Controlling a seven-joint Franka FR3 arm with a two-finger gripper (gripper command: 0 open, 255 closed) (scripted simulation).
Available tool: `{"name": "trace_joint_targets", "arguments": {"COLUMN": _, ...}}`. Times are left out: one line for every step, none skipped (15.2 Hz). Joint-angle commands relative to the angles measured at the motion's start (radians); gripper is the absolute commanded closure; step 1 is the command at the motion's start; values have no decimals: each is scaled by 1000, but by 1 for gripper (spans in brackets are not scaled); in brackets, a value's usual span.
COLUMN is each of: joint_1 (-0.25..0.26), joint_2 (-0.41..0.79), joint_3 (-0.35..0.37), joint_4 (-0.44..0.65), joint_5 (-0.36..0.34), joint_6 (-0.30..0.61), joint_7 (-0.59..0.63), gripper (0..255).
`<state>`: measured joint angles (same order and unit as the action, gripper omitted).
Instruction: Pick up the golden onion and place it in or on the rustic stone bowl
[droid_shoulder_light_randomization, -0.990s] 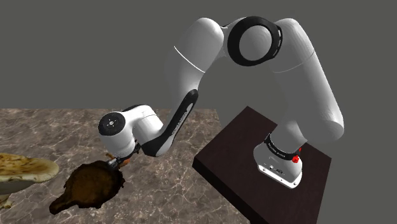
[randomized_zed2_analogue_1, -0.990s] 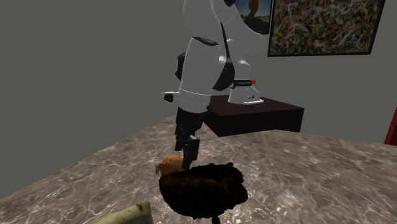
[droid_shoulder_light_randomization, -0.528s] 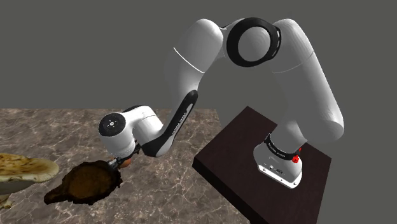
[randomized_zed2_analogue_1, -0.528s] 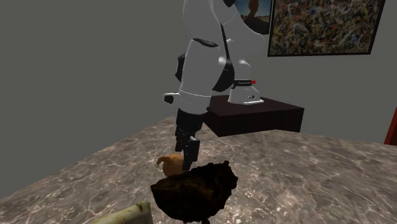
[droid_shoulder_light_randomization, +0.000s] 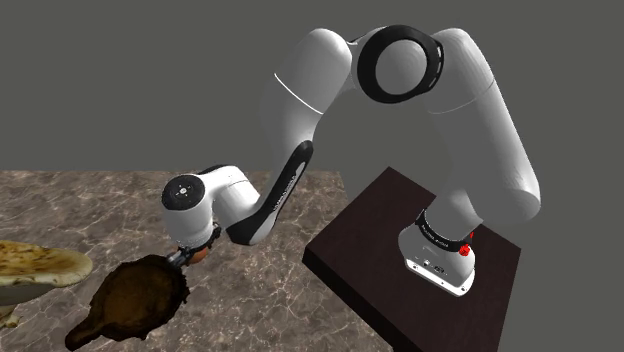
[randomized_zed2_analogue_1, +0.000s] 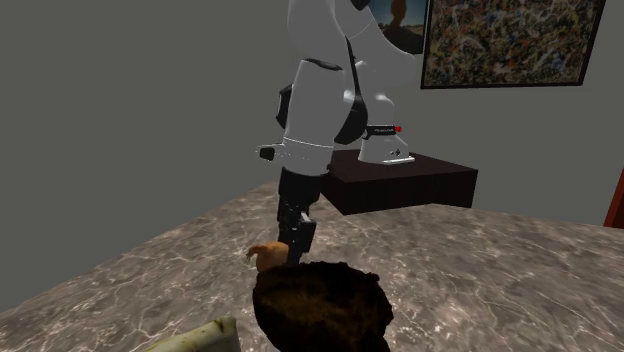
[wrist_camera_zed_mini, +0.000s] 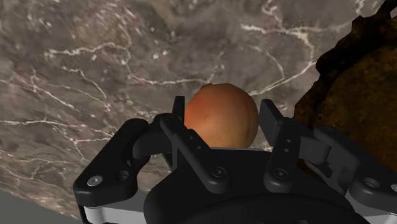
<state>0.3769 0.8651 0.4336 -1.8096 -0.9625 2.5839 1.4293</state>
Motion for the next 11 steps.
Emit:
{"name": "trace_joint_targets", "arguments": {"joint_1": -8, "joint_2": 5, "joint_3": -7, "joint_4": -8, "joint_5": 2, "joint_6": -70, "joint_7": -5, "gripper": 255}}
{"name": "trace_joint_targets", "arguments": {"joint_1": 12, "joint_2": 12, "joint_3": -9, "joint_4": 18, "joint_5": 23, "joint_6": -85, "joint_7": -15, "gripper": 255}}
{"name": "trace_joint_targets", "arguments": {"joint_1": 8, "joint_2": 0, "joint_3": -4, "joint_4": 12, "joint_5": 31, "joint_6": -89, "joint_7": -21, "gripper": 255}}
{"name": "trace_joint_targets", "arguments": {"joint_1": 4, "joint_2": -12, "joint_3": 1, "joint_4": 5, "joint_5": 38, "joint_6": -94, "joint_7": -26, "gripper": 255}}
{"name": "trace_joint_targets", "arguments": {"joint_1": 0, "joint_2": -23, "joint_3": 7, "joint_4": -1, "joint_5": 44, "joint_6": -99, "joint_7": -31, "gripper": 255}}
{"name": "trace_joint_targets", "arguments": {"joint_1": -5, "joint_2": -35, "joint_3": 13, "joint_4": -7, "joint_5": 50, "joint_6": -105, "joint_7": -36, "gripper": 255}}
{"name": "trace_joint_targets", "arguments": {"joint_1": -9, "joint_2": -46, "joint_3": 19, "joint_4": -13, "joint_5": 57, "joint_6": -110, "joint_7": -41, "gripper": 255}}
{"name": "trace_joint_targets", "arguments": {"joint_1": -14, "joint_2": -57, "joint_3": 25, "joint_4": -18, "joint_5": 63, "joint_6": -116, "joint_7": -46, "gripper": 255}}
{"name": "trace_joint_targets", "arguments": {"joint_1": -19, "joint_2": -68, "joint_3": 32, "joint_4": -24, "joint_5": 70, "joint_6": -121, "joint_7": -51, "gripper": 255}}
{"name": "trace_joint_targets", "arguments": {"joint_1": -23, "joint_2": -79, "joint_3": 38, "joint_4": -29, "joint_5": 77, "joint_6": -127, "joint_7": -56, "gripper": 255}}
{"name": "trace_joint_targets", "arguments": {"joint_1": -28, "joint_2": -90, "joint_3": 44, "joint_4": -34, "joint_5": 84, "joint_6": -133, "joint_7": -62, "gripper": 255}}
